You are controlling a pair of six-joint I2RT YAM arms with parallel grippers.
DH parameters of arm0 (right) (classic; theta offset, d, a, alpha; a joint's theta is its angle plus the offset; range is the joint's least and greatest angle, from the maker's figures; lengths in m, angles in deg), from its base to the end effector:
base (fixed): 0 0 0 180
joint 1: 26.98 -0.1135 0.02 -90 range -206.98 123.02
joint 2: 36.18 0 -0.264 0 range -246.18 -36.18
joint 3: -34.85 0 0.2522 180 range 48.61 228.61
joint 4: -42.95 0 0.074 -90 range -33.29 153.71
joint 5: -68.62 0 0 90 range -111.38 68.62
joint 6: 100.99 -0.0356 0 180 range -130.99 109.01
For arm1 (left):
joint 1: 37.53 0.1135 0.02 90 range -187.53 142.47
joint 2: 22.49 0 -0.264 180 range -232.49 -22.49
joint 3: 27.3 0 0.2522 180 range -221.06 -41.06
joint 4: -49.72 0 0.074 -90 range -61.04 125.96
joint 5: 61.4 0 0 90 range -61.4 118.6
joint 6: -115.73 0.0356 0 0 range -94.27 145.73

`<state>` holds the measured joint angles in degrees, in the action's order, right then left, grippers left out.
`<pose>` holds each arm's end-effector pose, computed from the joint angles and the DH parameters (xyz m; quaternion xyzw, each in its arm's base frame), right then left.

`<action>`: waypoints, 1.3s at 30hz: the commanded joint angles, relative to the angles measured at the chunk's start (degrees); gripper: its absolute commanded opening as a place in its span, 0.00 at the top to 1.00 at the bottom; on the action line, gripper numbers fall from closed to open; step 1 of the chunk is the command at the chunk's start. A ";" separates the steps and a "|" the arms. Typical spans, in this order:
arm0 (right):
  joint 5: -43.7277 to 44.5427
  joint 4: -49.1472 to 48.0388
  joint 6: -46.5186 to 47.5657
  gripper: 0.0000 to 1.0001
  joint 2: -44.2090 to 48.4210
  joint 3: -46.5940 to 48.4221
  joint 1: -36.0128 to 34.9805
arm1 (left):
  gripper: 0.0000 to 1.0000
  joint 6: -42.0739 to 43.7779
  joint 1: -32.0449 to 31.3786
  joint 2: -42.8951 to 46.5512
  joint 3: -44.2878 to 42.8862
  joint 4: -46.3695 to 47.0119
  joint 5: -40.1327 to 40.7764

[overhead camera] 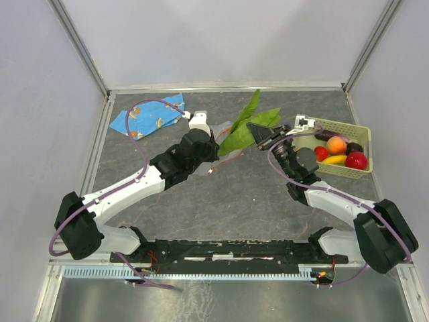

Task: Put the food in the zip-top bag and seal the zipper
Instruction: Place the fake vegetable in the zipper food storage bag.

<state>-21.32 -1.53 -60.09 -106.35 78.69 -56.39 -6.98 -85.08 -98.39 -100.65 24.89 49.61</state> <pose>0.2271 0.1279 0.2841 0.1007 0.5780 0.5122 0.6272 0.2138 -0.2149 0.3090 0.0145 0.8452 -0.2102 0.4911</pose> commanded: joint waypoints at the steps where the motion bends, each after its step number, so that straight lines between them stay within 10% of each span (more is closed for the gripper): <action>1: 2.20 -10.21 1.70 0.98 -2.36 0.38 -2.29 | 0.97 -4.77 0.52 0.83 -2.51 1.06 -1.28; 39: 5.18 12.10 -9.61 0.95 -13.60 7.46 -11.35 | 0.97 -3.26 1.16 2.82 4.16 16.73 -6.52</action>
<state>-13.37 9.51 -68.86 -119.03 82.67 -67.39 -13.42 -84.12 -95.66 -96.70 35.16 47.56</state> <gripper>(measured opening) 0.193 0.044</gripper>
